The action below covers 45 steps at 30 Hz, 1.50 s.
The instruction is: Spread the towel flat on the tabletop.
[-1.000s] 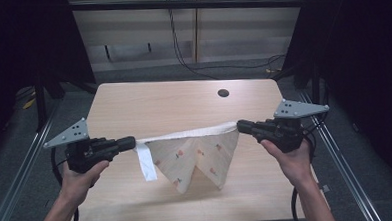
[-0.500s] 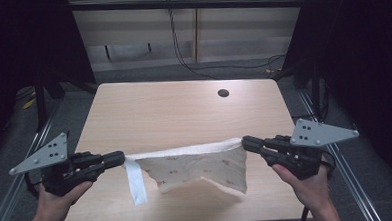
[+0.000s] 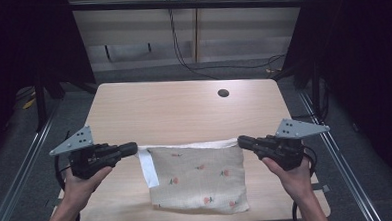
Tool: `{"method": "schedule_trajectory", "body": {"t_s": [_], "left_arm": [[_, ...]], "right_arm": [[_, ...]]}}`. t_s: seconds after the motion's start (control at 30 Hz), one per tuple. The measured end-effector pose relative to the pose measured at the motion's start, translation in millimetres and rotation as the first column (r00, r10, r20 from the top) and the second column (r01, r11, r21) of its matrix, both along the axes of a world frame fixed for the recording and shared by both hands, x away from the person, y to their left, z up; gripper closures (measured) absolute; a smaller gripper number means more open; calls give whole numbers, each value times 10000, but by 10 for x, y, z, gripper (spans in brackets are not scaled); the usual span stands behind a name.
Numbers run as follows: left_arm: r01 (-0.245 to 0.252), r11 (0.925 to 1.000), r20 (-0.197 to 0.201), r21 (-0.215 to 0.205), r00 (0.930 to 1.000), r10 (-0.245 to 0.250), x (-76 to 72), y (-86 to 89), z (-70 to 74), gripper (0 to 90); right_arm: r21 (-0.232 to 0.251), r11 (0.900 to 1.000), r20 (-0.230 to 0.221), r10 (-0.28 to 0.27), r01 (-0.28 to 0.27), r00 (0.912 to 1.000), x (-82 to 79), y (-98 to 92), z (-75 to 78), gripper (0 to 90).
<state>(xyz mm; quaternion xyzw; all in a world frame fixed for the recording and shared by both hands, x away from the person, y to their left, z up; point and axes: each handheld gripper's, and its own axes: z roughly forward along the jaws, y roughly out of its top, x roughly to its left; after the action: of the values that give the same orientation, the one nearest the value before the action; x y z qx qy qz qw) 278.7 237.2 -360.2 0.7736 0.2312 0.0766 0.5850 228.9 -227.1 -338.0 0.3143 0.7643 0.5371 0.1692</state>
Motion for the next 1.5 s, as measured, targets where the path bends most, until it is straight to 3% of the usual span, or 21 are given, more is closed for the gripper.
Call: {"method": "schedule_trajectory", "body": {"t_s": [0.17,0.4,0.5,0.8,0.97,1.07,1.27,1.4,1.43,1.47,1.5], "left_arm": [[-211,9998,-240,59,9995,212,158,-74,-88,867],[-286,9995,-630,90,9976,291,342,-153,-215,867],[-342,9992,-799,217,9962,358,403,-164,-286,866],[-518,9931,-1531,1050,9859,676,597,-212,-634,864],[-601,9924,-1825,1074,9800,791,730,-271,-768,862],[-515,9918,-1833,1170,9804,725,772,-287,-832,855],[-747,9865,-2125,1458,9715,1050,903,-303,-988,850],[-890,9832,-2326,1592,9645,1250,1034,-330,-1066,845],[-916,9835,-2481,1562,9601,1288,1111,-346,-1109,845],[-916,9835,-2481,1562,9601,1288,1111,-346,-1109,845],[-957,9817,-2505,1644,9586,1354,1149,-353,-1130,846]], "right_arm": [[83,9994,-337,-320,323,9989,192,-44,-168,864],[104,9983,-698,-559,567,9960,330,-91,-276,863],[207,9988,-1147,-413,439,9925,417,-96,-375,863],[-92,9977,-1601,-685,679,9847,604,-89,-619,862],[-419,9961,-1808,-845,782,9799,806,-72,-773,858],[-354,9968,-1909,-771,716,9786,880,-72,-848,857],[-238,9951,-2384,-988,959,9661,1060,-87,-1103,856],[-449,9916,-2709,-1289,1212,9539,1219,-44,-1240,851],[-473,9913,-2768,-1313,1229,9519,1255,-36,-1270,850],[-473,9913,-2768,-1313,1229,9519,1255,-36,-1270,850],[-702,9888,-2887,-1466,1318,9461,1323,-11,-1334,844]]}}
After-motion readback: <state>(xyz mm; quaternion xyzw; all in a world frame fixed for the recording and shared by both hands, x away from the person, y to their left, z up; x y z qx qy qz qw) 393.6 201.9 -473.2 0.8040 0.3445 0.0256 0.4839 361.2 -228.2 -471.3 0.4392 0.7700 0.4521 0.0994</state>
